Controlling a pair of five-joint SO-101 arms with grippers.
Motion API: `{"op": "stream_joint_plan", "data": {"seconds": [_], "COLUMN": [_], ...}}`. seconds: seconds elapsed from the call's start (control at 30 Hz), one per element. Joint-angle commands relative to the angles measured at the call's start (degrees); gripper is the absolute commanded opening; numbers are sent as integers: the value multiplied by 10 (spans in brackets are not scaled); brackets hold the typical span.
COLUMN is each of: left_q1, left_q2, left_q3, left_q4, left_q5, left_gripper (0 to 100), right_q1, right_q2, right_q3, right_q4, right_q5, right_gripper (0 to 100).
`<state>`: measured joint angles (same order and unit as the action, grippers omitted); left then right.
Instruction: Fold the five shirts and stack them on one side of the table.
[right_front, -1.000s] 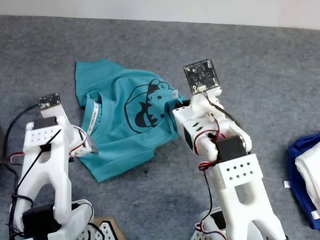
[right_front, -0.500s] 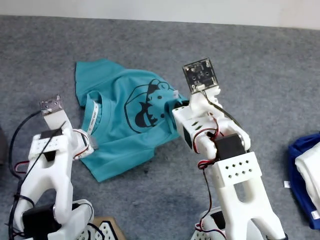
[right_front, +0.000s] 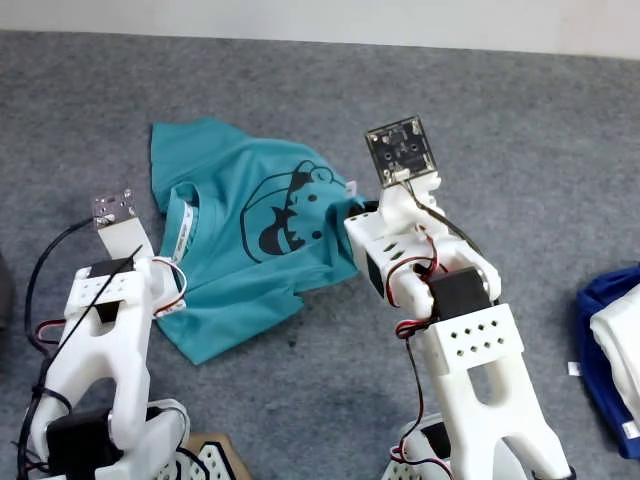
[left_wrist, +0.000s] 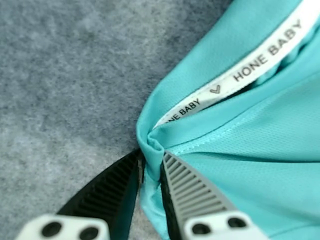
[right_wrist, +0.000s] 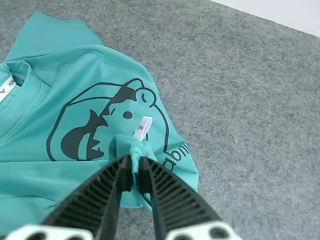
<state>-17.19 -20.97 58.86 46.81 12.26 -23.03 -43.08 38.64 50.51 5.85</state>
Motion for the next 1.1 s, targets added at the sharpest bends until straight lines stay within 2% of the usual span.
{"op": "stream_joint_plan", "data": {"seconds": [0.0,0.1,0.23,0.37,0.47,0.67,0.93,1.07], "left_q1": [32,50,67,71,70,66,52,45], "left_q2": [-20,-32,-71,-127,-170,-232,-302,-355], "left_q3": [-4,-43,-123,-211,-271,-356,-412,-413], "left_q4": [-4,0,53,110,142,176,177,173], "left_q5": [-2,-1,2,63,72,72,73,73], "left_gripper": [6,6,6,6,6,6,6,6], "right_q1": [19,19,29,56,77,79,78,51], "right_q2": [-2,-6,-6,-7,-18,-139,-307,-366], "right_q3": [10,33,43,43,38,17,7,-11], "right_q4": [-13,-29,-31,-29,-29,-7,24,23], "right_q5": [3,3,5,5,6,7,9,55], "right_gripper": [6,6,6,6,6,6,6,6]}}
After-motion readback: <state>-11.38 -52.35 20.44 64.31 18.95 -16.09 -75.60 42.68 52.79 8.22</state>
